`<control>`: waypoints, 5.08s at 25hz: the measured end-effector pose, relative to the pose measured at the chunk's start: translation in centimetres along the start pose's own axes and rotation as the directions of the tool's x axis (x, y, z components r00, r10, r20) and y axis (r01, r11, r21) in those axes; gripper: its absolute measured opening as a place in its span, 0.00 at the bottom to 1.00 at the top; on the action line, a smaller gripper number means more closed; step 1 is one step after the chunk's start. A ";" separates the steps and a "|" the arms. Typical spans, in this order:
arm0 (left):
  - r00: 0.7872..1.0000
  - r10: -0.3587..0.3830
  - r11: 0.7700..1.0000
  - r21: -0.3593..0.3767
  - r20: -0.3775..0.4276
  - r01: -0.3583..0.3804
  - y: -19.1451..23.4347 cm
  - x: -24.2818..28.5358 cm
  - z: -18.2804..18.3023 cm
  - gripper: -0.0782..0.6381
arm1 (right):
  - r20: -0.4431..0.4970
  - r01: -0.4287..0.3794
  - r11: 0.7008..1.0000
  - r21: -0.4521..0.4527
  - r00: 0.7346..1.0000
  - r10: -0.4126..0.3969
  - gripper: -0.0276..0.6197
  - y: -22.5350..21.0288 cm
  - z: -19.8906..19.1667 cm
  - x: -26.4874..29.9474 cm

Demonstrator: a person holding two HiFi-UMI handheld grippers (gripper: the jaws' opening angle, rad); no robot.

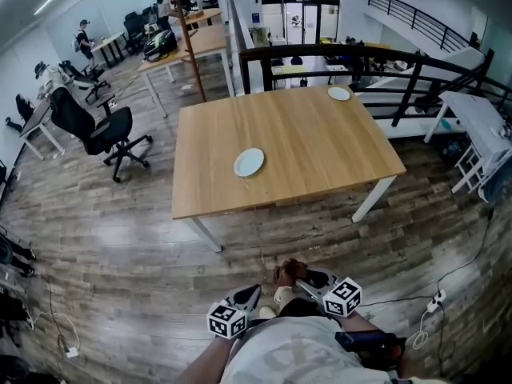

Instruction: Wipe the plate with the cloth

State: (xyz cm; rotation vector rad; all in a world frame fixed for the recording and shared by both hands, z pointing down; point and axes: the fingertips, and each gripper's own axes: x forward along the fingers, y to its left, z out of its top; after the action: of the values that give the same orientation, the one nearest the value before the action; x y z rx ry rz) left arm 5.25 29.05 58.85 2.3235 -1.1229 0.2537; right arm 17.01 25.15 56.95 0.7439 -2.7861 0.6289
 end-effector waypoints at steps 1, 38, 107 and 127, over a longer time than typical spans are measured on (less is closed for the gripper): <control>1.000 0.001 1.000 -0.003 0.002 -0.001 0.1 0.1 0.0 0.13 | -0.003 0.001 1.000 -0.001 1.000 -0.001 0.24 -0.1 0.0 0.0; 0.999 -0.005 0.996 -0.087 -0.043 0.001 3.9 5.2 1.9 0.13 | -0.096 0.041 0.996 0.073 0.995 -0.034 0.24 -6.8 0.8 4.1; 0.999 0.049 0.994 -0.098 0.001 -0.048 30.9 19.7 23.9 0.13 | -0.285 0.085 0.995 -0.058 0.953 -0.098 0.24 -30.4 16.2 29.9; 0.980 0.198 0.961 -0.194 -0.013 -0.197 32.6 18.2 22.8 0.13 | -0.499 -0.061 0.960 -0.273 0.862 -0.087 0.24 -34.2 13.1 35.5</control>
State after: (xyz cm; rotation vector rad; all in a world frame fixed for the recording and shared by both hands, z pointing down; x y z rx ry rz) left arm -9.72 -12.07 59.55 2.0448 -1.3239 0.1990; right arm 3.20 -22.83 67.34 0.4526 -2.3057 0.3454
